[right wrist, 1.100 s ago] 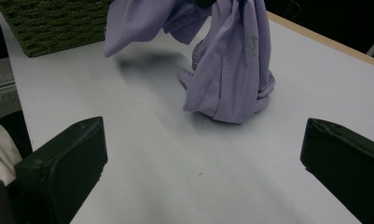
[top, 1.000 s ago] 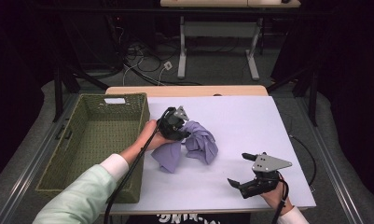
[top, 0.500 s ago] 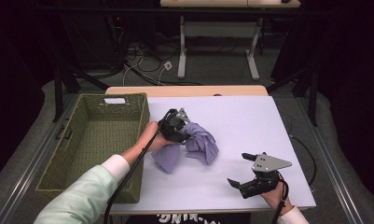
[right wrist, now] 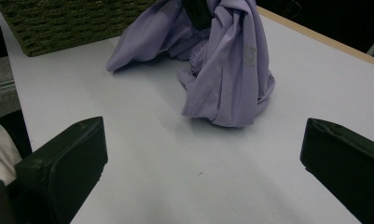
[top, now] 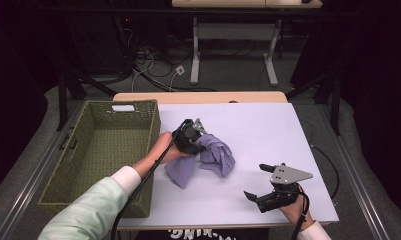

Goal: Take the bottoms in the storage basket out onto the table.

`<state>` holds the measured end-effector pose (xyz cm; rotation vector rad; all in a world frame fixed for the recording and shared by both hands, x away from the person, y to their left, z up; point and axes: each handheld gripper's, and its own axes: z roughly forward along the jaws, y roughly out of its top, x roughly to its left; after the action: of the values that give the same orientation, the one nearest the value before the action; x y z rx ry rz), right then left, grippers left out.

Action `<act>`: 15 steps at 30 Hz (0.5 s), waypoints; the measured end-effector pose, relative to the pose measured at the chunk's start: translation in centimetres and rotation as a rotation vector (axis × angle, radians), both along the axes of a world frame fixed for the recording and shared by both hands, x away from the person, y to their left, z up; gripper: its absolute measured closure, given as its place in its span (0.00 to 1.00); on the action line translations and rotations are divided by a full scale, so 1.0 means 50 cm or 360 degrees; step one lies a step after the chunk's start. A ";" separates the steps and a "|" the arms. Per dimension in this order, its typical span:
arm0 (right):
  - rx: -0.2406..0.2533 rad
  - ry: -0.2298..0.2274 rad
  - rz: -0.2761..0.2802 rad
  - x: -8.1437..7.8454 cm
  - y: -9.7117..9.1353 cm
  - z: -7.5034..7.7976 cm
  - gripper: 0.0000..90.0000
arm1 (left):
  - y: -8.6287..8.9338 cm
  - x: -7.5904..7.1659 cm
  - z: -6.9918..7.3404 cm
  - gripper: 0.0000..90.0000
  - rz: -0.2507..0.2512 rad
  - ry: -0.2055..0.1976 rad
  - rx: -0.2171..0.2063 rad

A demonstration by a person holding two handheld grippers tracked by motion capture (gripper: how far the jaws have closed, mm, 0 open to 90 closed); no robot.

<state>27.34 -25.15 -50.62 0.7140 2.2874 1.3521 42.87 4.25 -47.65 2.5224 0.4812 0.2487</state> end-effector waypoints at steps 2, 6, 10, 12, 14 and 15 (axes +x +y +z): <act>0.0003 0.0001 -0.0001 0.000 0.000 0.000 0.00 | -0.002 -0.001 -0.001 0.76 0.0001 0.0006 0.0002; 0.0003 0.0000 0.0000 0.000 0.000 0.000 0.00 | -0.011 -0.003 -0.004 0.76 -0.0016 0.0032 0.0002; 0.0005 0.0001 -0.0001 0.000 0.000 0.000 0.00 | -0.022 -0.006 -0.008 0.76 -0.0038 0.0034 0.0021; 0.0004 0.0002 0.0000 0.000 0.000 0.000 0.00 | -0.025 -0.007 -0.010 0.75 -0.0044 0.0034 0.0028; 0.0003 0.0001 0.0001 0.000 0.000 0.000 0.00 | -0.028 -0.008 -0.011 0.75 -0.0048 0.0031 0.0029; 0.0003 0.0002 0.0000 0.000 0.000 0.000 0.00 | -0.029 -0.008 -0.011 0.75 -0.0048 0.0037 0.0030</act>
<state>27.34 -25.16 -50.64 0.7157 2.2870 1.3547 42.49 2.81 -48.20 2.5513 0.4520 0.2137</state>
